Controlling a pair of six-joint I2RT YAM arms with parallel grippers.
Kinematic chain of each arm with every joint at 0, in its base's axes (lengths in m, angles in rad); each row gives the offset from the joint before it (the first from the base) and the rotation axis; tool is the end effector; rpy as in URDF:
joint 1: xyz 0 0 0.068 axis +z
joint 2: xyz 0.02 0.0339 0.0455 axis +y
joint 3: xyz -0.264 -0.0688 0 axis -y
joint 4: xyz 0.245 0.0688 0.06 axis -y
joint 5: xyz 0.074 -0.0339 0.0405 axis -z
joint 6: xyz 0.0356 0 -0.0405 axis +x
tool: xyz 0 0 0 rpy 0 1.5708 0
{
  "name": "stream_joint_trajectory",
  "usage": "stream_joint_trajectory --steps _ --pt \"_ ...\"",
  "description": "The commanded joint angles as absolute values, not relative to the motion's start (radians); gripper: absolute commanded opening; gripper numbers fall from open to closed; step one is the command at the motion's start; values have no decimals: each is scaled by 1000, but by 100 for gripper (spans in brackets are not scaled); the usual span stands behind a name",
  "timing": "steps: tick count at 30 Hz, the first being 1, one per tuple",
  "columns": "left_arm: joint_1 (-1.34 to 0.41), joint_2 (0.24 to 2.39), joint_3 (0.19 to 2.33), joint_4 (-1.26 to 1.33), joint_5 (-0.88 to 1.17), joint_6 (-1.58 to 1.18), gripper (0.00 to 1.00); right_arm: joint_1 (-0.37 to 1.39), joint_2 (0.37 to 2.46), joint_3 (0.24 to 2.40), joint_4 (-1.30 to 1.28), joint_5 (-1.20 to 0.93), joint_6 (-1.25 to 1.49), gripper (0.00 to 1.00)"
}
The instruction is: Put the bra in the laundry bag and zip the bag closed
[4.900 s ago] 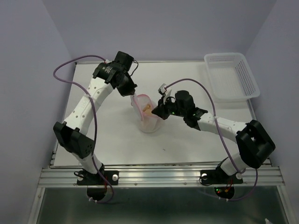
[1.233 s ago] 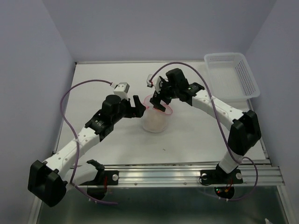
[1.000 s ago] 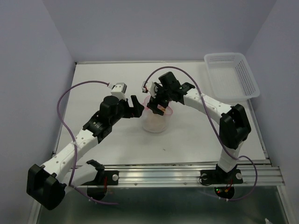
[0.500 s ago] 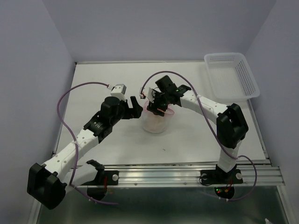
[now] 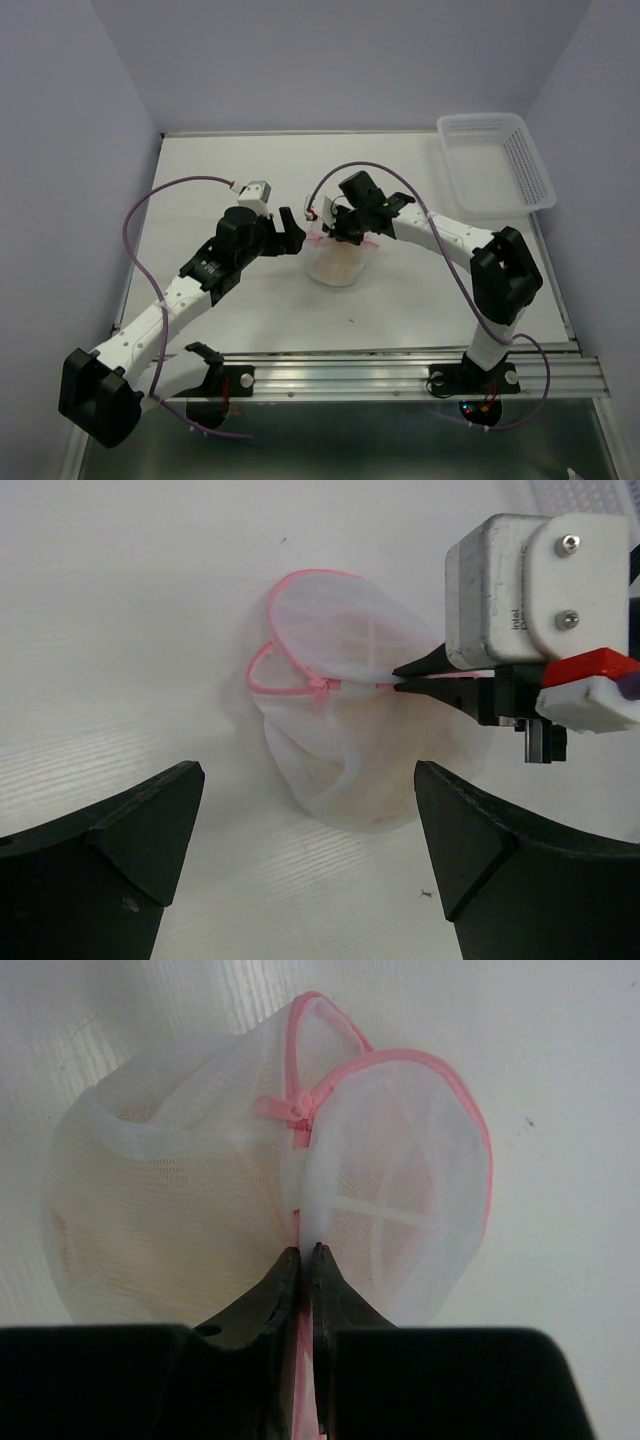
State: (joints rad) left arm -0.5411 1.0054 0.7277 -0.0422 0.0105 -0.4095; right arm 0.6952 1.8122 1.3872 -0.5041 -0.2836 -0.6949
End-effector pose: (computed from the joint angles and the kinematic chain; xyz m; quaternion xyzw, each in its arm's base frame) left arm 0.2009 -0.1212 0.2925 0.0564 0.8087 -0.2717 0.5186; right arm 0.2976 0.2612 0.2368 -0.6359 0.6930 0.1342 0.3122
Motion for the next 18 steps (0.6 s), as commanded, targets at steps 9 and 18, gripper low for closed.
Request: stream_joint_trajectory --steps 9,18 --pt "-538 1060 726 109 147 -397 95 706 1539 1218 -221 -319 -716 1" --pt "-538 1204 785 163 247 -370 79 706 1493 1174 -158 -314 -638 1"
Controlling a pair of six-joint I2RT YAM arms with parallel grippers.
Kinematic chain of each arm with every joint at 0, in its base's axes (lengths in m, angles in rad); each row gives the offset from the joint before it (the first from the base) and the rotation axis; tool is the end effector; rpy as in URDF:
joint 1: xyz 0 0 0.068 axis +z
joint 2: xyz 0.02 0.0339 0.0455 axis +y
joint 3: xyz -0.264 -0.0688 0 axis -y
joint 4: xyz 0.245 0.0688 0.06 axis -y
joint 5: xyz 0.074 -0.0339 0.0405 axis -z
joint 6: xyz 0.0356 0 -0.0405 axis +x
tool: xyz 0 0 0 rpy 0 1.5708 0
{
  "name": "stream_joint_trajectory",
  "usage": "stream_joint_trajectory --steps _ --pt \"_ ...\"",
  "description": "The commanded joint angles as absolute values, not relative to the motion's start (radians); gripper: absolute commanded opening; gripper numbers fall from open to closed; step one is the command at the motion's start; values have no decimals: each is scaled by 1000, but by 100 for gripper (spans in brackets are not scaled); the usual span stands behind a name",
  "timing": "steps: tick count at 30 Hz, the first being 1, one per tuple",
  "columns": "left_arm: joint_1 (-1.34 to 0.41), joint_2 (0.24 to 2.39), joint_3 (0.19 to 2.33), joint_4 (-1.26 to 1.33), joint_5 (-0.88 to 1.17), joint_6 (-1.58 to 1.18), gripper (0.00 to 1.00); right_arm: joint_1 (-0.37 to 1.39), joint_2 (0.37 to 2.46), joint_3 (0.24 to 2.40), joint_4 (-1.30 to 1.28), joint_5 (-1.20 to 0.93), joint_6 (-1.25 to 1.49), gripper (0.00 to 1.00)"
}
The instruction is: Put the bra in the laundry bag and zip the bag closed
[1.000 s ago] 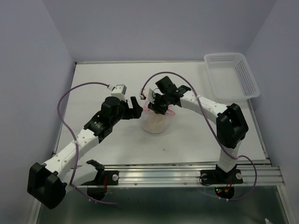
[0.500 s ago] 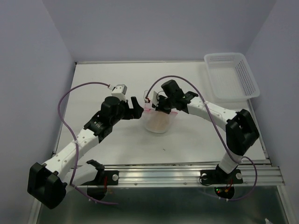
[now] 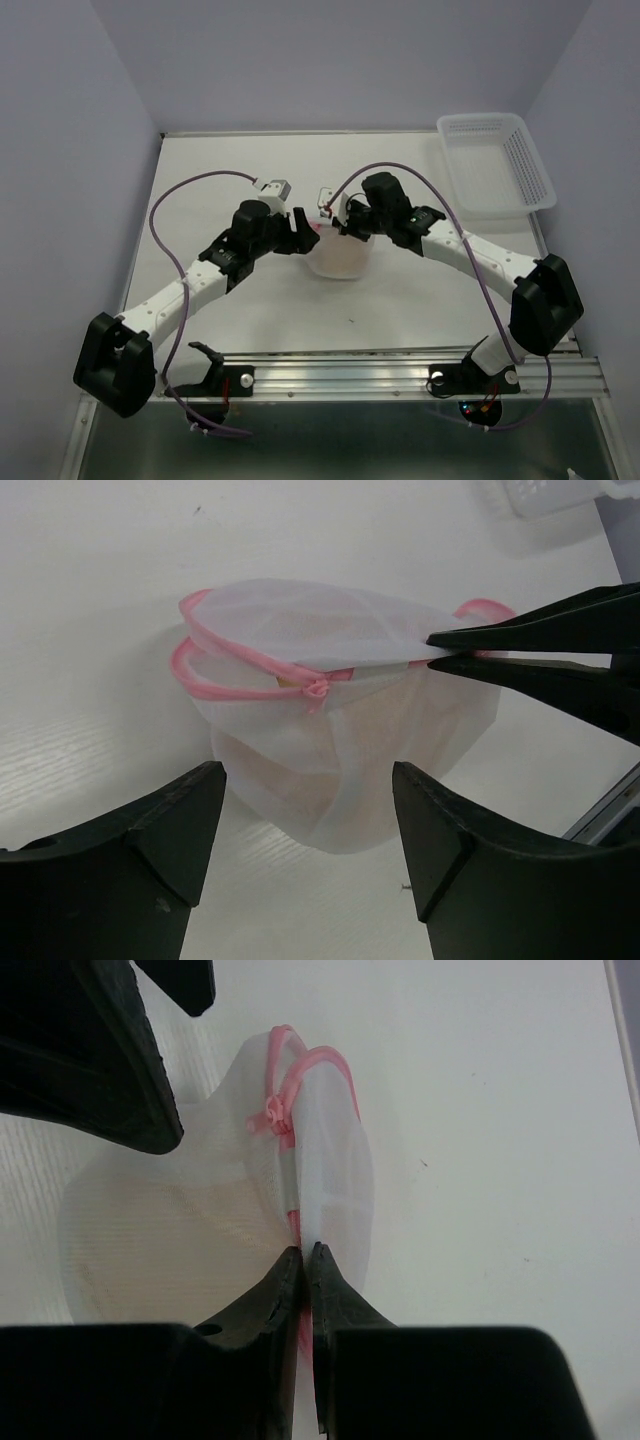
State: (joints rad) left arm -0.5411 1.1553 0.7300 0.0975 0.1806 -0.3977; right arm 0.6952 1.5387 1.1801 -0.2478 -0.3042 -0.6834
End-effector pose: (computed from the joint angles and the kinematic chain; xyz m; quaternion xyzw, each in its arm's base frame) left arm 0.2235 -0.1418 0.2735 0.1104 0.8039 -0.3277 0.4840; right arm 0.2625 0.2328 0.2860 -0.6112 0.6311 0.1369 0.4576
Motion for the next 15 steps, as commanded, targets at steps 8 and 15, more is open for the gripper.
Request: stream_joint_trajectory --steps 8,15 --pt "-538 1290 821 225 279 -364 66 706 1488 1157 -144 -314 -607 1" --pt "-541 1278 808 273 227 -394 58 715 1482 1147 -144 -314 -601 1"
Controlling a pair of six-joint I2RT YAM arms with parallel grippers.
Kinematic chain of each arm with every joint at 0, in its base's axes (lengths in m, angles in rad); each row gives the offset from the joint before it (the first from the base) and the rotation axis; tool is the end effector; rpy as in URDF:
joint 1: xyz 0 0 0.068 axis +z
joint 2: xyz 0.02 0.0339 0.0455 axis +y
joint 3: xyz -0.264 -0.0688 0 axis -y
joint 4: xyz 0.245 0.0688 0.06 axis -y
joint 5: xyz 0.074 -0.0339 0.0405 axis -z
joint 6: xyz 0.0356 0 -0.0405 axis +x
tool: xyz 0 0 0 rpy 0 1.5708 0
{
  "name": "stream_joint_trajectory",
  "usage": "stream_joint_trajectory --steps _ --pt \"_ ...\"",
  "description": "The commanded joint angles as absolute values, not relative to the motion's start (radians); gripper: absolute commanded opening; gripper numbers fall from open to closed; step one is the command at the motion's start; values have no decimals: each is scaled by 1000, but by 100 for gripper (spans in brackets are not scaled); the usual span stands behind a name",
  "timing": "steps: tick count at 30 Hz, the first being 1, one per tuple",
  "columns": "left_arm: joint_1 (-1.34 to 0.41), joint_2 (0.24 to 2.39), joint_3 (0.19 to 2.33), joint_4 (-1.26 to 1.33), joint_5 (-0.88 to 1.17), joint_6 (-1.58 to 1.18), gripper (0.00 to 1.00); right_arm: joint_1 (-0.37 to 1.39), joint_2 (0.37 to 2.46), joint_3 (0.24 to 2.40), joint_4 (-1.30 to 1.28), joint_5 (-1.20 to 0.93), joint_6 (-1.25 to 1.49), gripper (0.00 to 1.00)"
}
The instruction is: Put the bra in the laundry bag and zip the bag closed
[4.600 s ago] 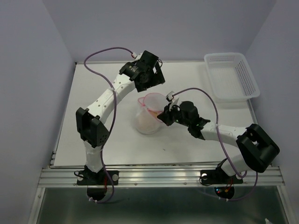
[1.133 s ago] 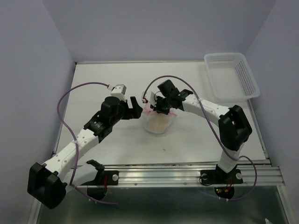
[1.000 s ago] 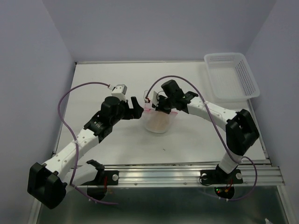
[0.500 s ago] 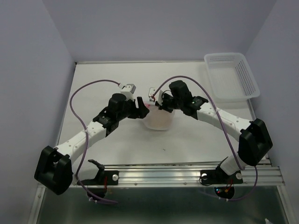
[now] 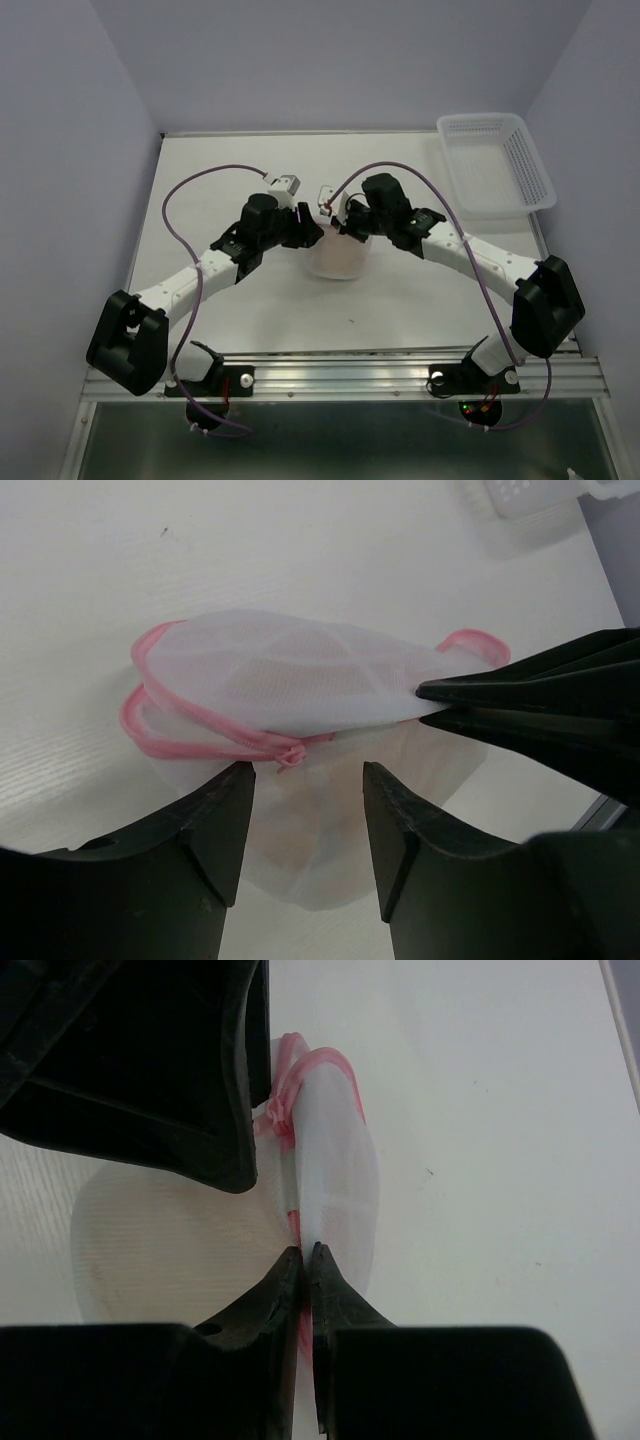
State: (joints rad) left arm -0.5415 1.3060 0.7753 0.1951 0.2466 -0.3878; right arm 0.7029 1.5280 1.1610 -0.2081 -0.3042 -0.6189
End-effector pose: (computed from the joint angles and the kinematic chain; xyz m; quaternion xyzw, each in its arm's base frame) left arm 0.2484 -0.1595 0.2603 0.1331 0.8012 -0.3472 0.4688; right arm 0.2598 0.2341 0.2866 -0.5902 0.6412 0.1528 0.4660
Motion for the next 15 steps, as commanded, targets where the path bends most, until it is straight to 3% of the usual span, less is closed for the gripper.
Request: stream_joint_trajectory --steps 1,6,10,15 --pt "-541 1281 808 278 230 -394 57 715 1480 1147 -144 -318 -601 1" --pt "-540 1307 815 275 239 -393 57 715 1471 1144 -144 -316 -604 1" --pt "-543 1318 811 281 247 -402 47 715 1468 1141 -144 -314 -606 1" --pt "-561 1333 810 291 244 -406 42 715 1463 1143 -143 -311 -606 1"
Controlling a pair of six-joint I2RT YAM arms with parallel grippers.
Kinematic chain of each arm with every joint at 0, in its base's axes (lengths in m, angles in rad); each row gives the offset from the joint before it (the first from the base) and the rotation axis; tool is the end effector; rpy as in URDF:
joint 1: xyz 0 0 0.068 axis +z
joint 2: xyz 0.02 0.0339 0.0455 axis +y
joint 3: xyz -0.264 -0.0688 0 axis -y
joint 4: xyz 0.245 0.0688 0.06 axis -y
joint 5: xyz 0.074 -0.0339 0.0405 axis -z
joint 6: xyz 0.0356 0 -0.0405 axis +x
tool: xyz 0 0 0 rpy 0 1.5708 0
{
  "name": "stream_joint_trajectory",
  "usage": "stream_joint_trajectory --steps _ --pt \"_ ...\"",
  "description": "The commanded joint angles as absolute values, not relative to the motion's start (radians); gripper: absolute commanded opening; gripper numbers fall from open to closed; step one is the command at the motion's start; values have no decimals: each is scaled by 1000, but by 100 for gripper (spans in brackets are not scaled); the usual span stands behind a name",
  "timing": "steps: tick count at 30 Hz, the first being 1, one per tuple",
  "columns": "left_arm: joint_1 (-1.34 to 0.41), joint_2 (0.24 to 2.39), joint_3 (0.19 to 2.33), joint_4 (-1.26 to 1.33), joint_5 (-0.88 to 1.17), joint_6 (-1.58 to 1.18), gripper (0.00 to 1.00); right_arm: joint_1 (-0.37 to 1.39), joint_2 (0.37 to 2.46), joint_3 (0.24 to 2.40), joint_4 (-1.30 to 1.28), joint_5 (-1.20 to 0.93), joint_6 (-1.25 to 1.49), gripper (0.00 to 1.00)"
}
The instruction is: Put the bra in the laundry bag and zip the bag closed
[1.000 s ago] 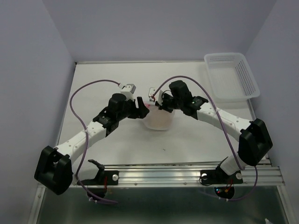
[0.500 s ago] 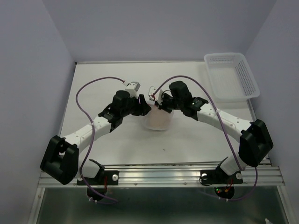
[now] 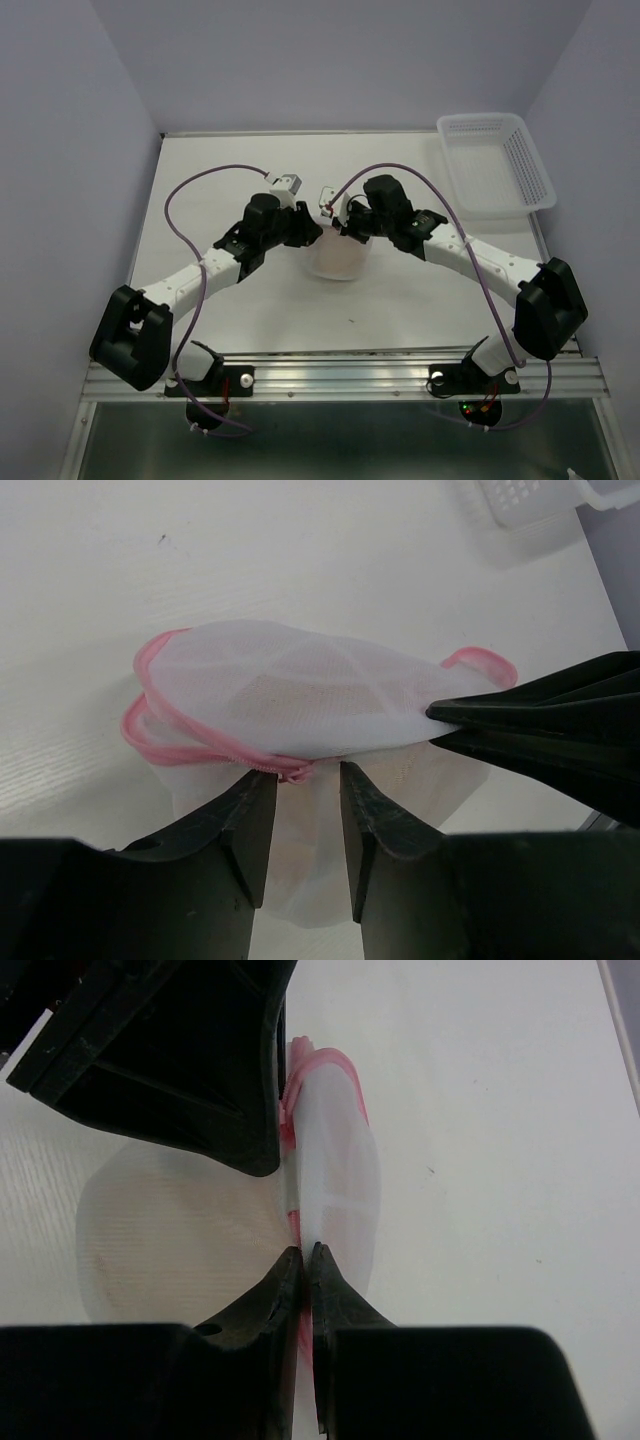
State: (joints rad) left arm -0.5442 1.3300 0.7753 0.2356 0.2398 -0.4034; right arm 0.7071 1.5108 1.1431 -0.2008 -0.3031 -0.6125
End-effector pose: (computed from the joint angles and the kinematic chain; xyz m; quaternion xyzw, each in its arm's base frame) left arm 0.2523 -0.1626 0.2578 0.1265 0.7977 -0.3516 0.4733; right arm 0.2557 0.2324 0.2868 -0.5887 0.6406 0.1547 0.4681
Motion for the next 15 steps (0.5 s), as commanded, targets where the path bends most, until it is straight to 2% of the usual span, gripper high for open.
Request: stream_joint_trajectory --steps 1,4,13,15 --pt "-561 1335 810 294 244 -407 42 715 1463 1143 -143 -314 -606 1" --pt "-560 1339 813 305 232 -411 36 715 1460 1138 -143 -318 -611 1" --pt "-561 1344 836 292 198 -414 3 715 1459 1134 -144 -304 -611 1" --pt "-561 1327 827 276 178 -417 0 715 1459 1132 -143 -295 -611 1"
